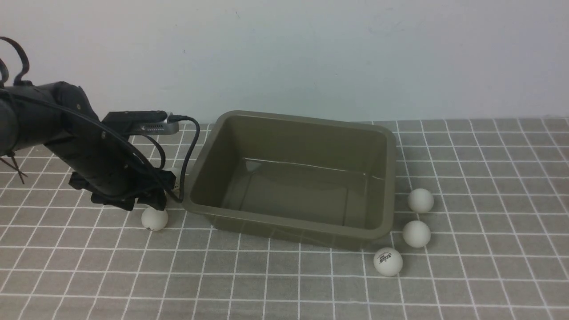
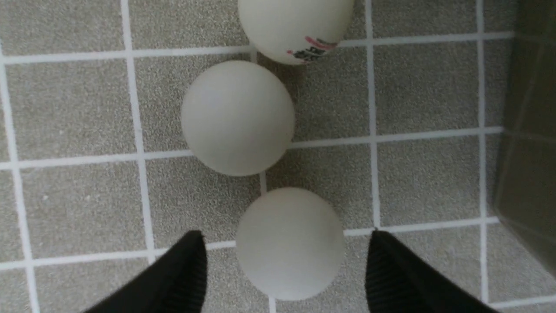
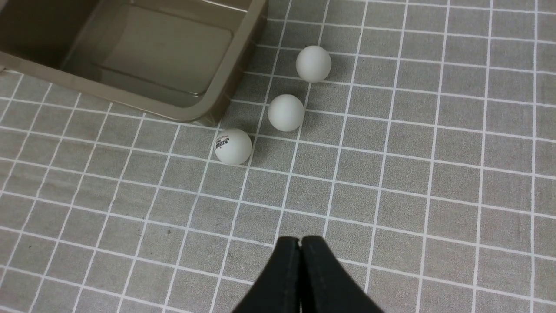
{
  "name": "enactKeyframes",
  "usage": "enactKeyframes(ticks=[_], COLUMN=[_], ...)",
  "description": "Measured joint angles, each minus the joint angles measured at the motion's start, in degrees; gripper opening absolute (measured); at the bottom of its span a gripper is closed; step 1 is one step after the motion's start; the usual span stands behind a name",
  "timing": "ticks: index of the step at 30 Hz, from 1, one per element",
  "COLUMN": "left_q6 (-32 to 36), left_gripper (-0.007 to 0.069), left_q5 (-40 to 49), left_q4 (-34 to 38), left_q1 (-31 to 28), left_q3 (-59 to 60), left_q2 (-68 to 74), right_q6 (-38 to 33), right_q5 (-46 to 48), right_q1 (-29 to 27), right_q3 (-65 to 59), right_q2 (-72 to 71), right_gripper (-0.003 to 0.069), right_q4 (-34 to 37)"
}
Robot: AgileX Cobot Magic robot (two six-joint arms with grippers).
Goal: Put the table tennis balls into the box on the grey coffee tablecloth.
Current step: 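Reach for and grasp a ping pong ball on the table beside the basket, then drop the ball into the bin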
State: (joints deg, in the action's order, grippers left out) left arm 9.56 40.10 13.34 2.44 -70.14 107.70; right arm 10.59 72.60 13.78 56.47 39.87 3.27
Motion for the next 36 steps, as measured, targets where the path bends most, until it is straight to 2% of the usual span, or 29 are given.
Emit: enactKeyframes(ticks=[3, 6, 9, 10, 11, 19, 22, 26, 29, 32, 36], left_q6=[-0.04, -0.04, -0.06, -0.11, -0.11, -0.67, -1.96, 1.99, 3.71, 4.07, 1.55], left_gripper=[0.0505, 0.0507, 0.0457, 0.0377, 0.0344, 0.0353, 0.0353, 0.0353, 0.0353, 0.0353, 0.0353], left_q5=[-0.79, -1.76, -1.91, -1.47, -1.26, 6.71, 8.41, 5.76, 6.18, 7.89, 12.15], left_q4=[0.09, 0.45, 0.81, 0.89, 0.82, -5.84, -4.51, 4.82, 8.24, 8.43, 5.02], left_q1=[0.00, 0.00, 0.00, 0.00, 0.00, -0.07, 0.31, 6.18, 10.30, 14.27, 17.11], left_q3=[0.00, -0.17, -0.25, -0.25, -0.25, -0.31, -0.31, -1.97, -4.55, -8.37, -14.42], left_q2=[1.80, 3.47, 4.75, 5.00, 5.00, -2.27, -10.32, -15.87, -14.79, -11.44, -4.44], right_q6=[0.04, 0.04, 0.04, 0.04, 0.04, 0.36, 2.71, 0.92, -0.85, -0.96, -0.20], right_q5=[-0.17, -0.41, -0.41, -0.41, -0.41, -0.51, -2.36, -3.91, -4.45, -5.28, -8.61], right_q1=[0.00, 0.00, 0.00, 0.00, 0.00, 0.00, 0.00, 0.00, 0.02, 0.02, 0.02], right_q3=[0.01, 0.01, 0.01, 0.01, 0.01, 0.01, 0.61, 3.50, 5.14, 6.42, 6.60], right_q2=[0.00, 0.00, 0.00, 0.00, 0.00, 0.00, 1.41, 10.31, 16.16, 24.58, 33.16], right_gripper=[-0.0015, -0.0015, -0.0015, -0.0015, -0.0015, -0.0015, -0.0015, -0.0011, -0.0010, -0.0006, 0.0029], right_q4=[0.05, 0.05, 0.05, 0.05, 0.05, -0.01, -0.34, 3.03, 3.78, 2.29, 1.08])
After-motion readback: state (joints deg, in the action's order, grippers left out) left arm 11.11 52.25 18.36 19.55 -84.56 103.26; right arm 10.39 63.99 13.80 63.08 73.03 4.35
